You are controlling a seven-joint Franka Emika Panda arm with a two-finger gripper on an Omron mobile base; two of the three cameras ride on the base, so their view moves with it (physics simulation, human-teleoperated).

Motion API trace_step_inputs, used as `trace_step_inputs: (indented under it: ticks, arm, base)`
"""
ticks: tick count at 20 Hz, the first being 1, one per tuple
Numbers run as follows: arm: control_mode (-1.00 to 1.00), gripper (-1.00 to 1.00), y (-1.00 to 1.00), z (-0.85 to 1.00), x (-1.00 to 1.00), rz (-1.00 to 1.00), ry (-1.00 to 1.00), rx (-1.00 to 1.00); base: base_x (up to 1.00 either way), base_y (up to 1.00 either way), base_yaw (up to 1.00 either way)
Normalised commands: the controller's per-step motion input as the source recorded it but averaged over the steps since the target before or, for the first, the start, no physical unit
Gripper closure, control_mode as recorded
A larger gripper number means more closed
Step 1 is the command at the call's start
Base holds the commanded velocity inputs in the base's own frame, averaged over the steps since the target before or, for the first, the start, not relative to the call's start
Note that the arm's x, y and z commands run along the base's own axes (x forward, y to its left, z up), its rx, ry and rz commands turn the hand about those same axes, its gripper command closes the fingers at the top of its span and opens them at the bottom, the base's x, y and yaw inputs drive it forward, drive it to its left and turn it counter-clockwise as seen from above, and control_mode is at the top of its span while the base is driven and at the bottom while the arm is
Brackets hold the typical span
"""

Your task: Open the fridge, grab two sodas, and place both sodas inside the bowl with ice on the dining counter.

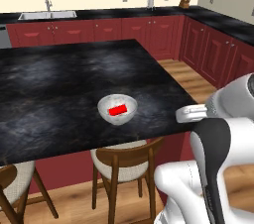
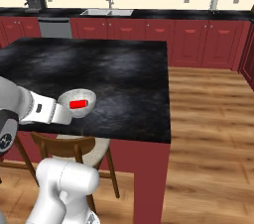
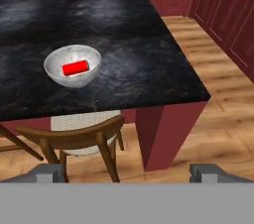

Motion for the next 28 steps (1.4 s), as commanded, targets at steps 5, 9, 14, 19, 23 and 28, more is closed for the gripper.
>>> trace_step_inputs:
  ticks: [5, 9, 14, 19, 23, 28]
  arm:
    - [1.0, -1.0, 0.04, -0.01, -0.11, -0.01, -0.04, -0.01]
    - [1.0, -1.0, 0.0, 0.0, 0.0, 0.0, 0.0, 0.0]
    - [1.0, -1.0, 0.0, 0.0, 0.0, 0.0, 0.0, 0.0]
    - [1.0, -1.0, 0.0, 0.0, 0.0, 0.0, 0.0, 0.0]
    - [1.0, -1.0, 0.0, 0.0, 0.0, 0.0, 0.0, 0.0]
    - [1.0, -1.0, 0.0, 0.0, 0.0, 0.0, 0.0, 0.0]
  base:
    - [-0.07, 0.0, -0.02]
    - [-0.49, -0.36, -0.3]
    - [-0.23, -0.13, -0.58]
    - [-0.13, -0.02, -0.65]
    - [-0.08, -0.01, -0.65]
    - [-0.02, -0.13, -0.63]
